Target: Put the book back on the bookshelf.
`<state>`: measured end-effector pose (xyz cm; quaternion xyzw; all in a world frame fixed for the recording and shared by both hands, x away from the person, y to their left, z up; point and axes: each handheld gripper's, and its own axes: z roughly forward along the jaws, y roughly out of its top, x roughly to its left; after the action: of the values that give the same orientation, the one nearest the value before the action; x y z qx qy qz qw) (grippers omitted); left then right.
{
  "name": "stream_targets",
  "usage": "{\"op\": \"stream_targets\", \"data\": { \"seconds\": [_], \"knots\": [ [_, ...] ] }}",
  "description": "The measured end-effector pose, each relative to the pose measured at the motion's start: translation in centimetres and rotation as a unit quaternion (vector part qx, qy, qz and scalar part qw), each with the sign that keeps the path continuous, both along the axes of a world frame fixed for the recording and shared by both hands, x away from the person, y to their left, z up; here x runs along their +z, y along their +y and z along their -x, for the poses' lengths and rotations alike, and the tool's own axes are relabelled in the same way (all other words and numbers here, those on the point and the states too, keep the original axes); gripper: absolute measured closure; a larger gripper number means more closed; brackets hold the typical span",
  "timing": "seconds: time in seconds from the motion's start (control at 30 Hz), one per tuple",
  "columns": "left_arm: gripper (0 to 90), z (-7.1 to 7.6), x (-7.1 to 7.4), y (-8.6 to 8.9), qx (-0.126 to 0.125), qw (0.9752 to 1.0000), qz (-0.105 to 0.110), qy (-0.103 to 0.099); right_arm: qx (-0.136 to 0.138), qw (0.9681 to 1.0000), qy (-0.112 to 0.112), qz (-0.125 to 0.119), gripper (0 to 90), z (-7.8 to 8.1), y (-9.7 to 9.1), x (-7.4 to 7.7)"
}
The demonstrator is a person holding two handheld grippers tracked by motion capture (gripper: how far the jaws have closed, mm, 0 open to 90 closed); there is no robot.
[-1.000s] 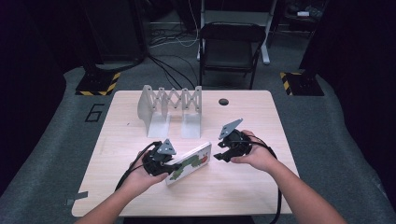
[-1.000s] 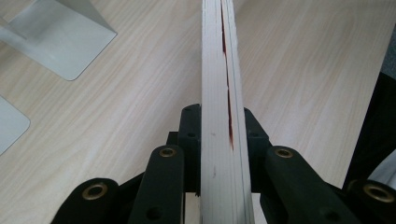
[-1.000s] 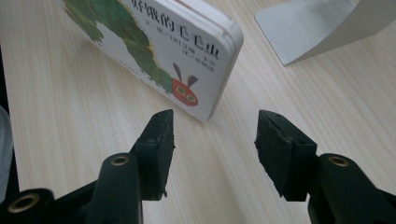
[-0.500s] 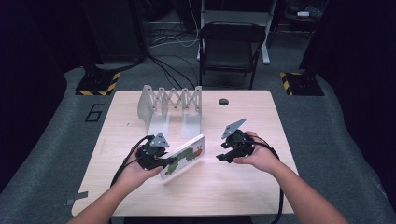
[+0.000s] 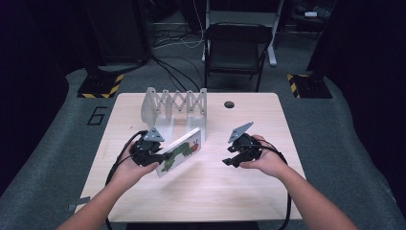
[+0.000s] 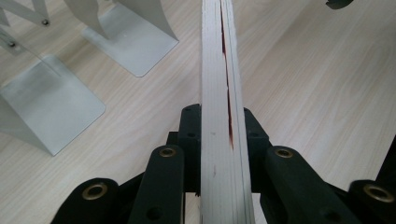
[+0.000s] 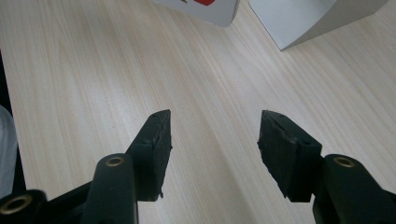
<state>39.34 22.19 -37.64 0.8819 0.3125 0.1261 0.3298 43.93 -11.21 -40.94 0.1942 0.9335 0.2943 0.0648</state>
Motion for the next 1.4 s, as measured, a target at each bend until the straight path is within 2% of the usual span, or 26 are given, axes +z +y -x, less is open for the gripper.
{"op": "stream_targets", "data": {
  "seconds": [0.27, 0.43, 0.5, 0.53, 0.77, 1.13, 1.4],
  "knots": [
    [76.0, -0.3, 1.0, 1.2, 0.018, 0.9998, 0.001, -0.007, 0.002, 1.0, -0.001, 0.0, 44.0, -0.1, 0.1, -0.1],
    [76.0, -0.4, 1.4, 2.0, 0.025, 0.9997, 0.002, -0.003, -0.001, 1.0, 0.003, 0.0, 44.0, -0.1, 0.3, -0.2],
    [76.0, -0.4, 1.4, 2.2, 0.034, 0.9994, 0.007, -0.006, 0.002, 1.0, -0.001, 0.0, 43.8, -0.1, 0.4, -0.1],
    [76.0, -0.5, 1.5, 2.5, 0.031, 0.9995, 0.001, -0.008, 0.003, 1.0, 0.001, 0.002, 43.9, -0.1, 0.5, -0.1],
    [76.0, -0.9, 1.6, 3.8, 0.052, 0.9986, 0.003, -0.008, 0.002, 1.0, -0.003, 0.006, 43.5, 0.0, 0.6, -0.1],
    [76.0, -1.5, 1.5, 6.0, 0.092, 0.9957, 0.005, -0.012, 0.001, 1.0, 0.002, 0.002, 42.4, 0.1, 0.9, -0.3],
    [76.0, -2.3, 1.4, 7.3, 0.125, 0.992, 0.008, -0.01, 0.005, 1.0, -0.002, 0.005, 42.3, 0.0, 0.8, -0.3]
  ]
}}
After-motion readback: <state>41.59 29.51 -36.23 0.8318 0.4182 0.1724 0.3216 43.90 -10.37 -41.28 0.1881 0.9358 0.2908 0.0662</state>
